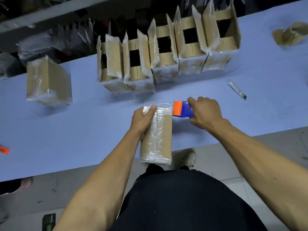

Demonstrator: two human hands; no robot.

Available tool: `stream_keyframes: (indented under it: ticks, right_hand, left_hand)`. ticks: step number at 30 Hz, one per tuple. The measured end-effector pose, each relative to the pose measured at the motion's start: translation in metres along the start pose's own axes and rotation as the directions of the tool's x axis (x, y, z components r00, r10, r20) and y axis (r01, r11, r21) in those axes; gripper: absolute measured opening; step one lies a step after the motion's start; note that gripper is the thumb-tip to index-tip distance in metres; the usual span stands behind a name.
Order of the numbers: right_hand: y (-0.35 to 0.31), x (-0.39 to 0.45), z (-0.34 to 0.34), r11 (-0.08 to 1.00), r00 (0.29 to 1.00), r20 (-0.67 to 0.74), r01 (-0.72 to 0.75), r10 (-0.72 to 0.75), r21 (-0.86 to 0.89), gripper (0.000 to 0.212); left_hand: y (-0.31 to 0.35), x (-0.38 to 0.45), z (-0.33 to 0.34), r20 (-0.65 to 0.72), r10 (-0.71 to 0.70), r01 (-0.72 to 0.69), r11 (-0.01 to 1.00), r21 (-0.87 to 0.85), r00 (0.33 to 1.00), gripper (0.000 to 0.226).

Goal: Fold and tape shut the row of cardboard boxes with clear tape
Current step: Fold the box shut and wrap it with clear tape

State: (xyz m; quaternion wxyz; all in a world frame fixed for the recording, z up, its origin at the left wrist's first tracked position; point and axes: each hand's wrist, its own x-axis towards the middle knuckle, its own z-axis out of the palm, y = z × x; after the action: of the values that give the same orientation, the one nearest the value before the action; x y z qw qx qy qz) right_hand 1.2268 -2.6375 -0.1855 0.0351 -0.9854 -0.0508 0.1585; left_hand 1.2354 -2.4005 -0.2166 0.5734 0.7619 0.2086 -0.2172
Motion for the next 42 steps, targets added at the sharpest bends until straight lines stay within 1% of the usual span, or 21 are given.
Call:
stream_keyframes:
  ticks: [4, 7, 9, 11, 13, 15, 19, 20, 21, 23, 24, 25, 27, 28, 29, 31, 33, 36, 38, 40, 42]
  right_hand:
    - [-0.025, 0.014, -0.011, 0.982, 0.999, -0.039, -0.03, 0.023, -0.185, 0.038]
    - [-0.038, 0.017, -0.01, 0.971, 0.997, 0.045, -0.05, 0.062, -0.232, 0.034]
    - [-0.039, 0.018, -0.003, 0.971, 0.993, 0.049, -0.093, 0.106, -0.219, 0.036]
    - [-0.031, 0.017, 0.005, 0.966, 0.985, 0.017, -0.165, 0.172, -0.197, 0.049]
    - [-0.021, 0.018, 0.013, 0.957, 0.974, 0.012, -0.221, 0.227, -0.186, 0.074]
    - [-0.022, 0.018, 0.022, 0.967, 0.967, 0.06, -0.244, 0.249, -0.077, 0.086]
    - [-0.033, 0.021, 0.038, 0.962, 0.961, 0.186, -0.234, 0.206, 0.143, 0.08]
    - [-0.035, 0.019, 0.04, 0.948, 0.965, 0.163, -0.238, 0.206, 0.211, 0.075]
    - [-0.037, 0.017, 0.041, 0.92, 0.969, 0.091, -0.248, 0.231, 0.304, 0.069]
    - [-0.044, 0.01, 0.037, 0.808, 0.932, -0.111, -0.236, 0.346, 0.54, 0.05]
    - [-0.049, 0.007, 0.033, 0.727, 0.907, -0.154, -0.203, 0.393, 0.656, 0.04]
    - [-0.055, 0.003, 0.03, 0.621, 0.902, -0.134, -0.168, 0.41, 0.766, 0.034]
    - [-0.067, -0.002, 0.024, 0.37, 0.928, 0.034, -0.181, 0.37, 0.911, 0.028]
    - [-0.072, -0.003, 0.023, 0.289, 0.932, 0.097, -0.206, 0.349, 0.935, 0.026]
    - [-0.077, -0.004, 0.022, 0.255, 0.933, 0.116, -0.21, 0.34, 0.944, 0.022]
    - [-0.087, -0.002, 0.022, 0.305, 0.937, 0.051, -0.163, 0.344, 0.939, 0.017]
    - [-0.098, 0.002, 0.021, 0.356, 0.935, -0.012, -0.123, 0.355, 0.926, 0.014]
    - [-0.112, 0.006, 0.012, 0.311, 0.935, -0.044, -0.073, 0.352, 0.948, 0.009]
    - [-0.12, 0.009, 0.001, 0.293, 0.928, -0.103, -0.006, 0.357, 0.956, 0.014]
    - [-0.128, 0.012, -0.013, 0.295, 0.905, -0.208, 0.098, 0.372, 0.951, 0.014]
    - [-0.135, 0.012, -0.02, 0.298, 0.876, -0.271, 0.156, 0.398, 0.942, 0.01]
  left_hand:
    - [0.002, 0.0, 0.0, -0.02, -0.007, 0.007, 1.0, 0.021, 1.0, 0.048]
    - [0.002, -0.003, 0.004, -0.011, 0.003, -0.003, 1.0, 0.023, 1.0, 0.044]
    - [0.003, -0.006, 0.003, -0.02, 0.016, -0.016, 1.0, 0.006, 1.0, 0.043]
    - [0.003, -0.005, 0.002, -0.03, 0.004, -0.004, 1.0, -0.031, 1.0, 0.052]
    - [0.004, -0.006, 0.002, -0.035, -0.023, 0.02, 0.995, -0.1, 0.999, 0.071]
    - [0.005, -0.009, 0.003, -0.064, -0.048, 0.036, 0.984, -0.174, 0.997, 0.075]
    - [-0.003, -0.01, 0.0, -0.162, -0.03, -0.01, 0.97, -0.243, 0.986, 0.05]
    - [-0.004, -0.01, 0.0, -0.176, -0.022, -0.021, 0.97, -0.242, 0.984, 0.043]
    - [-0.006, -0.01, -0.001, -0.188, -0.015, -0.032, 0.97, -0.241, 0.982, 0.038]
    - [-0.007, -0.009, -0.002, -0.209, 0.0, -0.053, 0.968, -0.244, 0.978, 0.031]
    - [-0.007, -0.009, -0.003, -0.217, 0.008, -0.063, 0.967, -0.247, 0.976, 0.029]
    - [-0.008, -0.008, -0.003, -0.225, 0.015, -0.072, 0.966, -0.247, 0.974, 0.027]
    - [-0.009, -0.008, -0.003, -0.228, 0.02, -0.076, 0.968, -0.24, 0.973, 0.024]
    - [-0.008, -0.009, -0.003, -0.223, 0.019, -0.073, 0.969, -0.237, 0.975, 0.021]
    - [-0.007, -0.009, -0.002, -0.214, 0.021, -0.07, 0.972, -0.223, 0.977, 0.018]
    - [-0.004, -0.013, -0.002, -0.195, 0.038, -0.074, 0.98, -0.182, 0.98, 0.008]
    - [-0.004, -0.016, -0.007, -0.202, 0.042, -0.082, 0.978, -0.193, 0.979, 0.006]
    - [-0.001, -0.024, -0.018, -0.262, 0.04, -0.127, 0.937, -0.324, 0.964, 0.007]
    - [0.009, -0.028, -0.028, -0.309, 0.065, -0.192, 0.896, -0.4, 0.949, 0.009]
    - [0.022, -0.03, -0.037, -0.364, 0.126, -0.286, 0.857, -0.428, 0.923, 0.013]
    - [0.031, -0.031, -0.042, -0.399, 0.197, -0.368, 0.832, -0.416, 0.895, 0.017]
